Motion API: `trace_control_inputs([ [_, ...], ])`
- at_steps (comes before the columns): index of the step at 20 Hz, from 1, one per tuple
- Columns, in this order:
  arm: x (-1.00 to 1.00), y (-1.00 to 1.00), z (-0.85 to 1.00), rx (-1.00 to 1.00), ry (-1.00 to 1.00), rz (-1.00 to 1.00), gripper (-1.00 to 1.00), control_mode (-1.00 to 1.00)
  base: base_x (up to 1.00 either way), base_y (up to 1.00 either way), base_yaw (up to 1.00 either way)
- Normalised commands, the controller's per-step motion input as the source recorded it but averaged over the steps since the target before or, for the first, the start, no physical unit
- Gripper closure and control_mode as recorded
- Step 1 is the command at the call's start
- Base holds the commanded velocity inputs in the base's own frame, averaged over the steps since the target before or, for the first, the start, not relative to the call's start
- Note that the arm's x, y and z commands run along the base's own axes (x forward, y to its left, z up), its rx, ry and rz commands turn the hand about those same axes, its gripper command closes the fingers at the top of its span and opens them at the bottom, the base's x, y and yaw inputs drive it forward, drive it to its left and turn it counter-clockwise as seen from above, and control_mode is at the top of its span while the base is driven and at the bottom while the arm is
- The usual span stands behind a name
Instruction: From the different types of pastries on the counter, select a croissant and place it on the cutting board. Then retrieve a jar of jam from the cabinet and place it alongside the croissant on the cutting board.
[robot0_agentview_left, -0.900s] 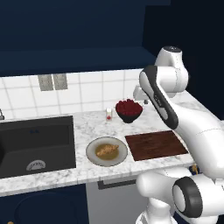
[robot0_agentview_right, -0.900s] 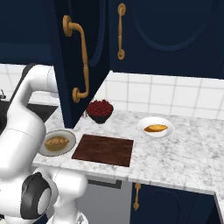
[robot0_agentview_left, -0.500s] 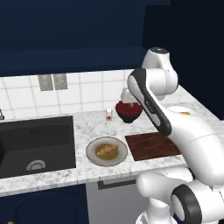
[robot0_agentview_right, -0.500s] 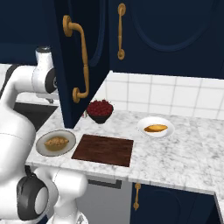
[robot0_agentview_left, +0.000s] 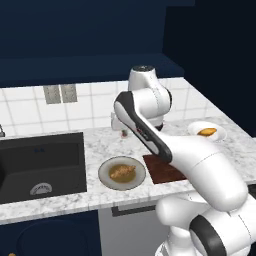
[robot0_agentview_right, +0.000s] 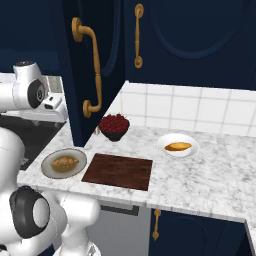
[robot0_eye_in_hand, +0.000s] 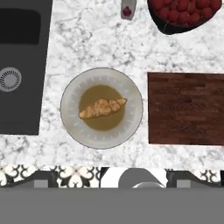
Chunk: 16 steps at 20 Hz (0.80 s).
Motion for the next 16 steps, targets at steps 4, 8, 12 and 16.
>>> trace_control_inputs([
  [4,0.18,0.24,-0.53,-0.15,0.04,-0.2,-1.0,-1.0,0.0,0.0,0.0],
  [8,0.24,0.0,-0.24,-0.1,0.16,-0.26,-1.0,-1.0,0.0,0.0,0.0],
  [12,0.24,0.0,-0.18,-0.02,0.12,-0.34,-1.0,-1.0,0.0,0.0,0.0],
  [16,0.05,0.0,-0.16,0.0,0.06,-0.39,-1.0,-1.0,0.0,0.0,0.0],
])
